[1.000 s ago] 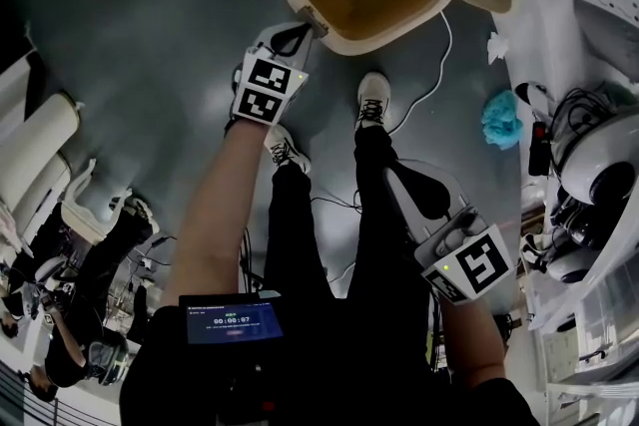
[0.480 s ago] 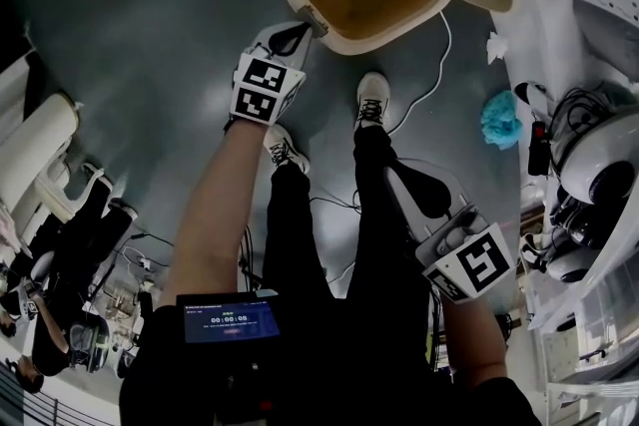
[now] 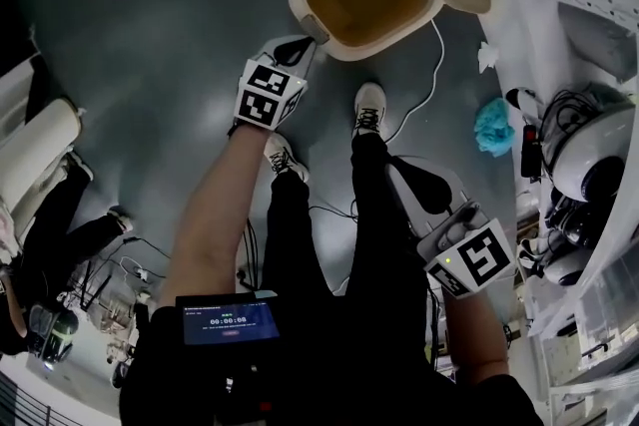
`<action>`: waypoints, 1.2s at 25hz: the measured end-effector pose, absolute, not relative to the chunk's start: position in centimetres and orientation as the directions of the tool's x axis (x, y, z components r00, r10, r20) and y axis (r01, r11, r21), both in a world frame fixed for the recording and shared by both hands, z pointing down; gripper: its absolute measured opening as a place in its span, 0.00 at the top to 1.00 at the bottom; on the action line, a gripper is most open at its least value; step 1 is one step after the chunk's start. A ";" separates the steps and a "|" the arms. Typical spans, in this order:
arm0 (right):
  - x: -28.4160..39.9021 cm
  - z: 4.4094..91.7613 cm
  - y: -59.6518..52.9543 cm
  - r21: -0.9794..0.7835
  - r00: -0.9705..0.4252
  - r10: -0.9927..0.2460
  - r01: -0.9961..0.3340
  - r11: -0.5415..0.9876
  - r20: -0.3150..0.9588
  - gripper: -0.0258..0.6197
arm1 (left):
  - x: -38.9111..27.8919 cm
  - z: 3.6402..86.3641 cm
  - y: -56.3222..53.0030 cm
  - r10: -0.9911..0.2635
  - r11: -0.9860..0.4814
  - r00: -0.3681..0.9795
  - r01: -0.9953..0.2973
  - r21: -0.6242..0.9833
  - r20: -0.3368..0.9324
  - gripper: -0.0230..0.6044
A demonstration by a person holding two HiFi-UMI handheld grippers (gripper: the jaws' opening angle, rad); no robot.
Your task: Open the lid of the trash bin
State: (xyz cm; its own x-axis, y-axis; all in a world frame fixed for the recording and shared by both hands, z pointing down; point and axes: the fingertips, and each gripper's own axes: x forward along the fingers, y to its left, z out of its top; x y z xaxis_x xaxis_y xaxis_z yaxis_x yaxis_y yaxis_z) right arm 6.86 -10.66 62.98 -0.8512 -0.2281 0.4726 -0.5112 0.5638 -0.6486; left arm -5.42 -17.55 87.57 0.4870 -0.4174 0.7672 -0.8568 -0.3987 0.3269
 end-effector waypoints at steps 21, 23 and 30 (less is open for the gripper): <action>2.7 41.5 -2.8 -0.484 -0.847 -0.388 -0.528 0.698 0.364 0.95 | -6.0 47.0 -1.6 -0.580 -0.545 0.730 -0.678 0.493 0.362 0.96; 2.2 38.9 -1.7 -0.474 -0.850 -0.404 -0.525 0.707 0.339 0.95 | -6.8 43.3 0.1 -0.608 -0.552 0.724 -0.680 0.483 0.325 0.96; -0.4 31.3 2.8 -0.459 -0.867 -0.438 -0.498 0.736 0.237 0.95 | -10.0 34.8 6.9 -0.657 -0.537 0.708 -0.680 0.499 0.258 0.96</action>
State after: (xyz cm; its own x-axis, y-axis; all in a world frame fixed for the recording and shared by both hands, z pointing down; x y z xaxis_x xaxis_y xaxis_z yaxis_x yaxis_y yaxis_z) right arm -0.36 2.84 31.33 -0.8669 -0.4382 0.2375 -0.4977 0.7361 -0.4587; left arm -9.97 6.95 34.80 0.7081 -0.6575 0.2575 -0.6800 -0.5368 0.4994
